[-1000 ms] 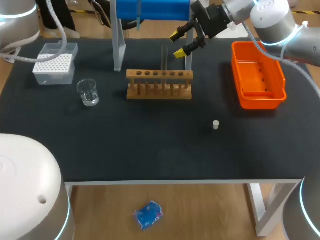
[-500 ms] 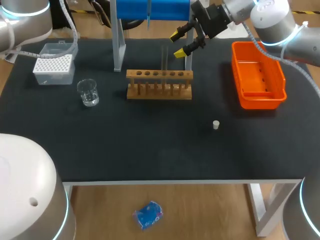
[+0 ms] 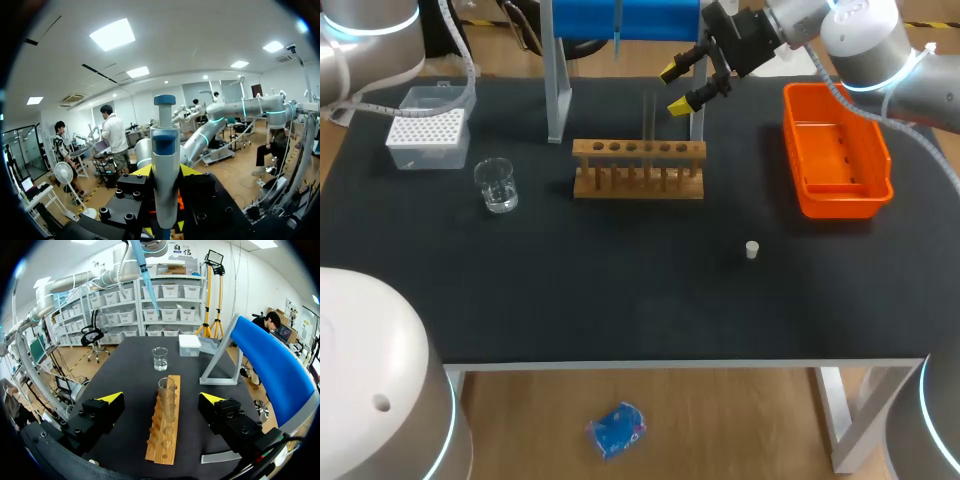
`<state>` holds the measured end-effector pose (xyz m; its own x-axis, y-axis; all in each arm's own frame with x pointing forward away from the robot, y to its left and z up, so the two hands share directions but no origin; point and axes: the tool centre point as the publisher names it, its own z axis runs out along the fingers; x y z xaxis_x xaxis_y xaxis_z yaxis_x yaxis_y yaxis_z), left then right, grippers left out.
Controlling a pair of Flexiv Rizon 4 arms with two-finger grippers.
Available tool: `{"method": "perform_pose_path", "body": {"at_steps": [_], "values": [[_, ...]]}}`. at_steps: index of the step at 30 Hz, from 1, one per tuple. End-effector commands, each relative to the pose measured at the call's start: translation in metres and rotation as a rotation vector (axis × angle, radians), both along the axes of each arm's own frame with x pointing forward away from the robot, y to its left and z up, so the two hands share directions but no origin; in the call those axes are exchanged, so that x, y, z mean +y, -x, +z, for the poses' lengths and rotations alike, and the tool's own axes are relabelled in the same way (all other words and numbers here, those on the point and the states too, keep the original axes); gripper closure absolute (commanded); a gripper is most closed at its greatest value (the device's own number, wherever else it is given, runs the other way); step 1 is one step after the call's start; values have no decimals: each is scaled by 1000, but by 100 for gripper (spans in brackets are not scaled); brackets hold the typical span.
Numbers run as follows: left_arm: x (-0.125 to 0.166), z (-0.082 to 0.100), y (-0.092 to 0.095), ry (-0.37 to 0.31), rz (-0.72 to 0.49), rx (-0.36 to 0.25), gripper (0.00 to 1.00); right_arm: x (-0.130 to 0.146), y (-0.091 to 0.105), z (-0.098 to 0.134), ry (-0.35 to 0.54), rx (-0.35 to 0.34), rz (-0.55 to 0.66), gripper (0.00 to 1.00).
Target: Invert the test tube, pick up the pipette, mount the tip to pipette, aspirate from beaker and dispense into the tube, eject the tip, return the pipette, and cap with the stopper.
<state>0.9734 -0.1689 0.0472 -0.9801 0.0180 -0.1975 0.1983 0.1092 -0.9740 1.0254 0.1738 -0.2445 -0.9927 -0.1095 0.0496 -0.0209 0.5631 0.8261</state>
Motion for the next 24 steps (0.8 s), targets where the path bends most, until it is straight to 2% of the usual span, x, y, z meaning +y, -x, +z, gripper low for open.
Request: {"method": "perform_pose_path", "body": {"at_steps": [1,8,14,24], "values": [[-5,-2,-6,14,-16,9,100,0,-1,0,2,2,3,0],[-24,-14,-17,40,-51,59,100,0,-1,0,2,2,3,0],[-29,-24,-28,64,-51,103,100,0,-1,0,2,2,3,0],[-27,-37,-42,76,-47,132,100,0,-1,0,2,2,3,0]]}}
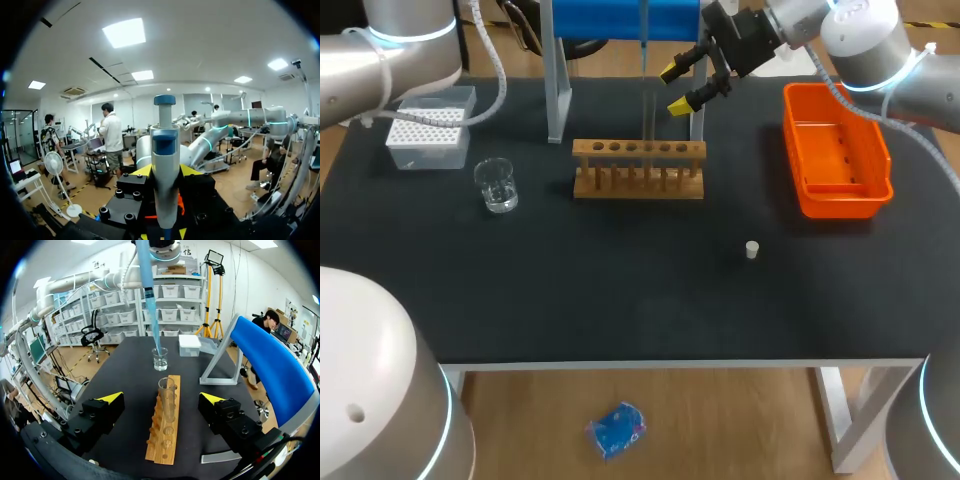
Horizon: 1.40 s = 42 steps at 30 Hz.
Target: Invert the test tube, pick up the pipette, mount the tip to pipette, aspirate from beaker and dispense into the tube, eject the tip, return the pipette, and cap with the stopper.
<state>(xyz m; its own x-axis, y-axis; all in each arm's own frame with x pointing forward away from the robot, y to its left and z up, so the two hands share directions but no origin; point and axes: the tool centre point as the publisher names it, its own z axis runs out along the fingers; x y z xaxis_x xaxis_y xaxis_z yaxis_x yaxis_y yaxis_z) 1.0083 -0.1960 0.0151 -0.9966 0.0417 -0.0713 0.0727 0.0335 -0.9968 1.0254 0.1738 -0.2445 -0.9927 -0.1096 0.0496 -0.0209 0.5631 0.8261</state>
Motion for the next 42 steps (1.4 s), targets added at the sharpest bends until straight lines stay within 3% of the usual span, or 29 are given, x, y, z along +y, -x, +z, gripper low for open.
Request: {"method": "perform_pose_path", "body": {"at_steps": [1,17,42], "values": [[0,-6,-8,7,-15,6,100,0,-1,0,2,2,3,0],[-3,-24,-23,20,-24,44,100,0,-1,0,2,2,3,0],[-2,-40,-19,30,-22,100,100,0,-1,0,2,2,3,0]]}}
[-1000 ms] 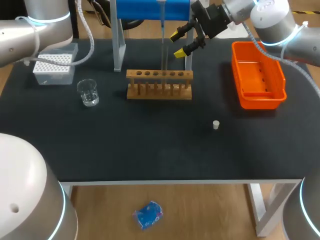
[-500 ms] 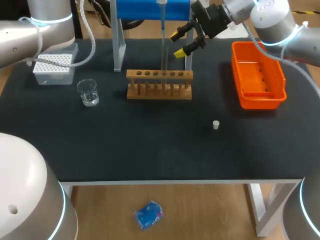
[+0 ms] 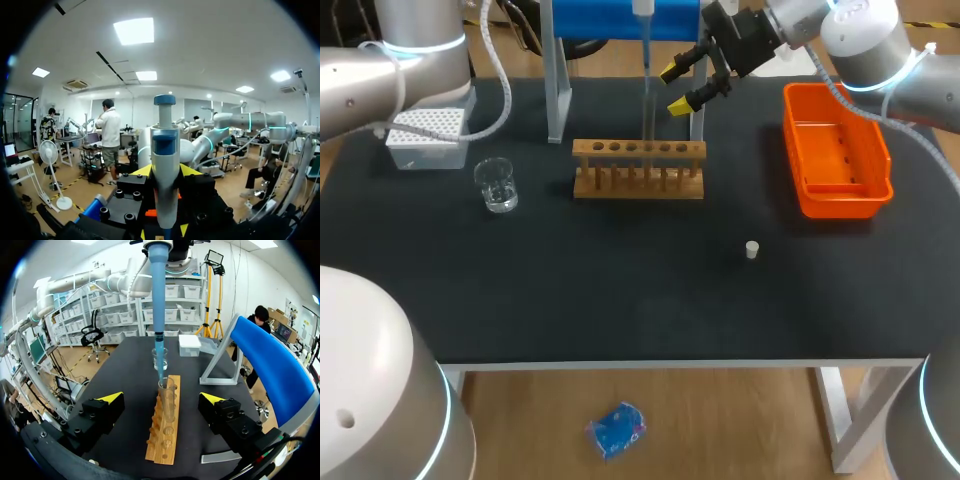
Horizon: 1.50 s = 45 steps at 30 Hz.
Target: Invert the test tube, pick up the pipette, mount the tip to pipette, aspirate from beaker and dispense into the tube, eject the tip, return the pipette, and cap with the stopper.
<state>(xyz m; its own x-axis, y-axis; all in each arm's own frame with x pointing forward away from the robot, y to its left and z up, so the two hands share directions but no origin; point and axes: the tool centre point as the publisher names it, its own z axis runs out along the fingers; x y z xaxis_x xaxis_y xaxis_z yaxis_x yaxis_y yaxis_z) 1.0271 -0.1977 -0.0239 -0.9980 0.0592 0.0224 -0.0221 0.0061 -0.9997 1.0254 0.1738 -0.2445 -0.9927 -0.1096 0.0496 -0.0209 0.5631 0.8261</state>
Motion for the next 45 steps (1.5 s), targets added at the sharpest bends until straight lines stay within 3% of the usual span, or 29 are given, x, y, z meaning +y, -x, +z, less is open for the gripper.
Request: {"method": "perform_pose_path", "body": {"at_steps": [1,22,45], "values": [[-1,-2,0,2,-4,6,100,0,-1,0,2,2,3,0],[-7,-7,-8,39,-5,19,100,0,-1,0,2,2,3,0],[3,-12,-21,39,35,-13,100,0,-1,0,2,2,3,0]]}}
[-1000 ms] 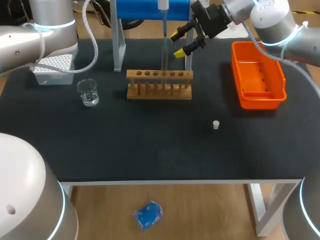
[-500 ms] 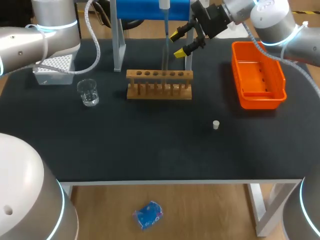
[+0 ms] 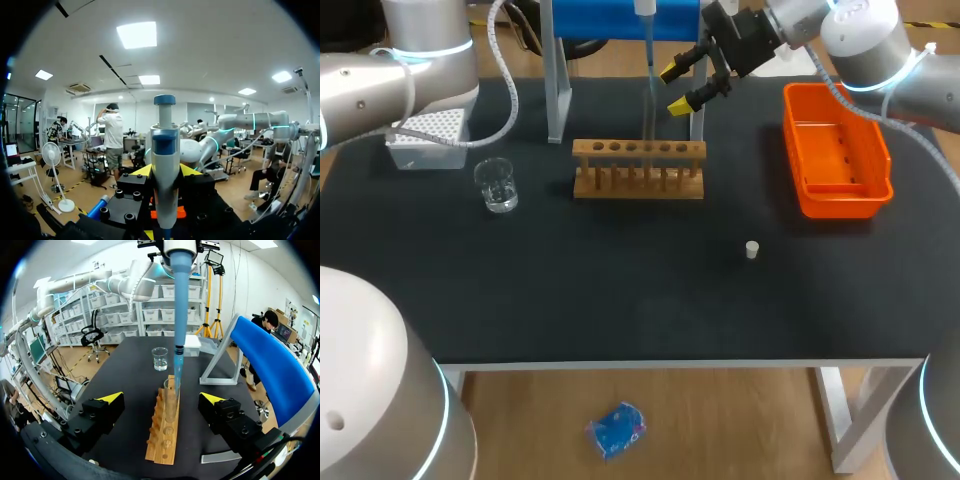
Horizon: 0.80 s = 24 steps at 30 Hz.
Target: Invert the test tube, pick up the pipette, mount the tip to pipette, aspirate from beaker and dispense into the tube, eject the tip, return the pipette, and cap with the stopper.
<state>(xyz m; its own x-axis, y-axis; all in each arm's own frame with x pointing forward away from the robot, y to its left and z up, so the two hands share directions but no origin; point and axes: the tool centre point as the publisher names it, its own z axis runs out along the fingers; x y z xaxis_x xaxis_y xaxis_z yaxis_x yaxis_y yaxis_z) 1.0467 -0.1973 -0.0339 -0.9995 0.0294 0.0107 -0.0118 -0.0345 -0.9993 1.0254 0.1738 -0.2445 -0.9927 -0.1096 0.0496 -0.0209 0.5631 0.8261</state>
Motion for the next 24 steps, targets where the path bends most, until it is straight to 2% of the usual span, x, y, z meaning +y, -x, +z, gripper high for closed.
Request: {"method": "perform_pose_path", "body": {"at_steps": [1,14,24], "values": [[4,-2,-2,-4,8,-5,100,0,-1,0,2,2,3,0],[12,-5,0,-16,33,5,100,0,-1,0,2,2,3,0],[3,-9,6,-25,11,26,100,0,-1,0,2,2,3,0]]}}
